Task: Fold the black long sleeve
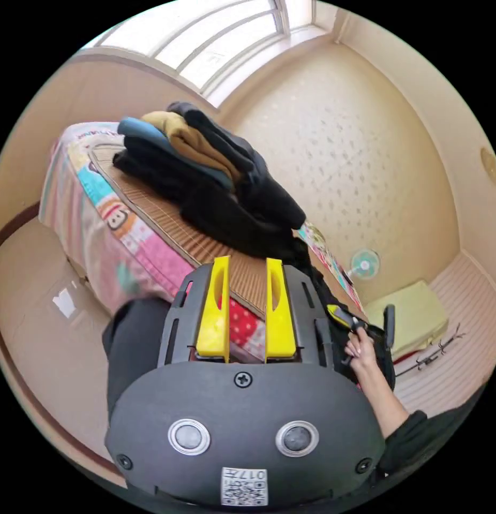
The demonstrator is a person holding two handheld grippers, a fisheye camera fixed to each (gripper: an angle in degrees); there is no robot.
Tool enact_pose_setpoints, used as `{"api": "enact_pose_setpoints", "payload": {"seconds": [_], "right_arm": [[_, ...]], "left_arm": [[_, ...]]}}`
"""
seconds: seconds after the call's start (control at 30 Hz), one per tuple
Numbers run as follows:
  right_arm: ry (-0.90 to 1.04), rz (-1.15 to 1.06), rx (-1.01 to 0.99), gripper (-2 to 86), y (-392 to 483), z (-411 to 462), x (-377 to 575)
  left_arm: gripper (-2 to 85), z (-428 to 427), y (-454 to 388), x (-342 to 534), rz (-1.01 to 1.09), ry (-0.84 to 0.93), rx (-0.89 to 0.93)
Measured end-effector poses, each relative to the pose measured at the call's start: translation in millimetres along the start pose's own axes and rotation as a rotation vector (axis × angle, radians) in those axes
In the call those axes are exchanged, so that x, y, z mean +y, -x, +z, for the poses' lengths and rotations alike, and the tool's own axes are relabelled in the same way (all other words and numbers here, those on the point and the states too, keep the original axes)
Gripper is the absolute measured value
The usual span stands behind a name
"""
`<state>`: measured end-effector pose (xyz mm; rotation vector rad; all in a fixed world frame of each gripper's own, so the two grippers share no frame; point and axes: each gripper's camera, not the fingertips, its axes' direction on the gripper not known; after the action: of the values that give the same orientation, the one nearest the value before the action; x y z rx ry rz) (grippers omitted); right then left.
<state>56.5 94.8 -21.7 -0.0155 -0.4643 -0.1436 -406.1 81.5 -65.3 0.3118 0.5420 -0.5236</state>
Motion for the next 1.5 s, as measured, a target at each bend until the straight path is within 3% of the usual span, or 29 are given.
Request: {"api": "enact_pose_setpoints", "payload": {"seconds": [0.13, 0.23, 0.27, 0.4, 0.47, 0.57, 0.77, 0.9, 1.0, 1.1, 1.3, 1.4, 1.5], "right_arm": [[0.135, -0.055, 0.209, 8.7, -26.0, -1.0, 28.3], [0.072, -0.067, 0.084, 8.0, -39.1, -17.3, 48.6], [0.08, -0.063, 0.079, 7.6, -40.0, -20.9, 50.9], [0.119, -0.209, 0.23, 6.8, -17.1, -23.8, 58.0], [0.127, -0.296, 0.341, 6.5, -1.7, -23.2, 65.2], [0.091, -0.306, 0.383, 6.4, 6.4, -24.2, 73.8], [0.049, -0.352, 0.467, 6.3, 18.1, -28.1, 87.9], [0.053, -0.324, 0.413, 6.4, 5.8, -37.1, 87.0], [0.045, -0.277, 0.314, 6.6, -14.5, -48.4, 86.4], [0.03, -0.214, 0.179, 6.6, -41.5, -59.8, 86.8], [-0.011, -0.084, -0.029, 5.5, -91.8, -72.0, 92.1], [-0.023, -0.077, -0.044, 4.5, -102.7, -74.8, 95.4], [-0.03, -0.067, -0.07, 3.8, -113.9, -78.2, 97.0]], "left_arm": [[13.4, 41.8, 32.5, -86.7, 0.017, -0.01, -0.14], [12.9, 99.4, 42.0, -115.8, 0.07, 0.154, -0.283], [9.2, 110.1, 33.5, -117.4, 0.168, 0.171, -0.316], [5.5, 88.0, 15.4, -127.5, 0.282, 0.266, -0.29], [5.2, 13.5, 33.7, -136.6, 0.176, 0.08, -0.194], [6.0, -47.3, 93.5, -145.4, -0.066, -0.042, -0.213], [17.3, -57.3, 204.2, -94.5, -0.487, -0.016, 0.056], [17.1, -40.6, 204.6, -70.7, -0.547, 0.006, 0.117], [11.6, -52.4, 190.4, -63.0, -0.555, -0.077, 0.026], [3.8, -74.4, 155.6, -61.4, -0.505, -0.123, 0.042], [3.2, -107.0, -58.2, -55.7, 0.053, -0.332, 0.265], [3.3, -61.9, -190.4, -36.8, 0.354, -0.293, 0.427], [3.5, 19.3, -318.6, 6.3, 0.61, -0.109, 0.603]]}}
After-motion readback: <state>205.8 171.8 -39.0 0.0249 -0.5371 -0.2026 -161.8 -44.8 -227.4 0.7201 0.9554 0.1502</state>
